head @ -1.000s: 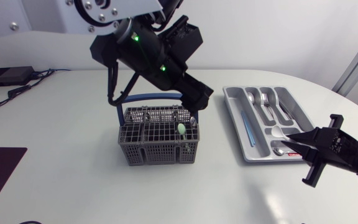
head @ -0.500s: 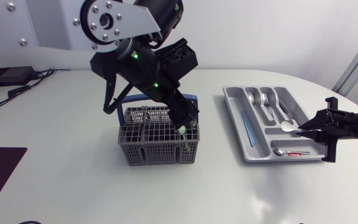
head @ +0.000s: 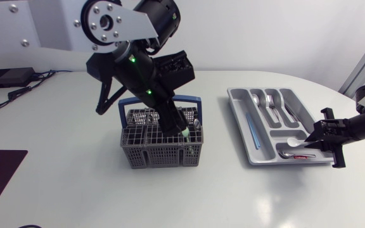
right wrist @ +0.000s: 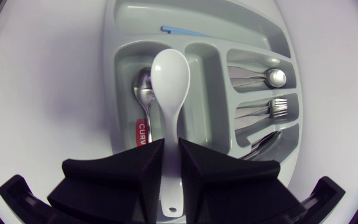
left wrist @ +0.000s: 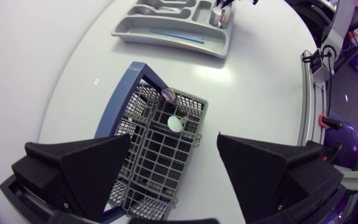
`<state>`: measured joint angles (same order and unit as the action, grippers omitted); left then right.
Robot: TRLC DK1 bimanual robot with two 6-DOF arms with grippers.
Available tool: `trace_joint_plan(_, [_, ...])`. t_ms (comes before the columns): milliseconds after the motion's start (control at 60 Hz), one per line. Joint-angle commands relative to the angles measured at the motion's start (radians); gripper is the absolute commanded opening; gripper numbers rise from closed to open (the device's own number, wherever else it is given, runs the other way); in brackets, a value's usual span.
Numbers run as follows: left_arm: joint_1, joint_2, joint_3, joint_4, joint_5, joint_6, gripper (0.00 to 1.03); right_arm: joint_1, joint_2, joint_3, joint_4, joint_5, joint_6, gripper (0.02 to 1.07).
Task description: Unload the cutlery basket into the drawer organizer.
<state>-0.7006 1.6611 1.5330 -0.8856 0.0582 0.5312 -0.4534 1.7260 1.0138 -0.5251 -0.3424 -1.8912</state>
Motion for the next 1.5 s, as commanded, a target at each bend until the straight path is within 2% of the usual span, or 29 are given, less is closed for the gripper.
trace_joint_plan(0, [0.003,0.031,-0.037,-0.016,-0.001,0.064,0.97,0.01,0.032,0.011,-0.023,0.011,-0.065,0.17])
trace_joint_plan(267, [0.018,0.103,-0.007,-0.016,-0.001,0.136,0.97,0.027,0.069,0.0,0.031,0.046,-0.075,0.18])
trace_joint_plan(417, [0.018,0.127,0.024,-0.026,0.009,0.142,0.97,0.025,0.078,-0.003,0.071,0.046,-0.078,0.44])
trace_joint_plan(450, [0.018,0.134,0.033,-0.027,0.017,0.142,0.97,0.025,0.075,-0.004,0.071,0.046,-0.078,0.52])
trace_joint_plan(500, [0.018,0.147,0.055,-0.041,0.031,0.139,0.97,0.025,0.069,-0.004,0.073,0.046,-0.074,0.73])
trace_joint_plan(533, [0.018,0.154,0.067,-0.052,0.037,0.138,0.97,0.025,0.067,-0.001,0.073,0.046,-0.065,0.83])
trace_joint_plan(567, [0.018,0.161,0.079,-0.059,0.042,0.135,0.97,0.025,0.063,0.0,0.073,0.046,-0.057,0.91])
trace_joint_plan(617, [0.021,0.17,0.099,-0.064,0.055,0.118,0.97,0.024,0.055,0.002,0.071,0.043,-0.054,0.95])
trace_joint_plan(700, [0.033,0.192,0.139,-0.075,0.092,0.061,0.97,0.016,0.03,-0.006,0.065,0.034,-0.048,0.97])
trace_joint_plan(800, [0.036,0.2,0.165,-0.101,0.095,-0.011,0.96,0.002,-0.005,-0.021,0.056,-0.003,-0.028,0.98])
trace_joint_plan(933, [0.03,0.18,0.125,-0.092,0.109,-0.106,0.96,-0.027,-0.082,-0.061,0.014,-0.075,-0.008,0.99])
trace_joint_plan(1167, [0.032,0.062,-0.123,0.172,0.1,-0.286,0.94,-0.099,-0.197,-0.124,-0.093,-0.228,0.004,1.0])
trace_joint_plan(1350, [-0.005,-0.003,-0.29,0.378,0.003,-0.415,0.93,-0.136,-0.209,-0.192,-0.079,-0.291,0.003,1.0])
trace_joint_plan(1483, [-0.028,-0.014,-0.326,0.438,-0.051,-0.474,0.87,-0.145,-0.204,-0.222,-0.062,-0.303,0.003,1.0])
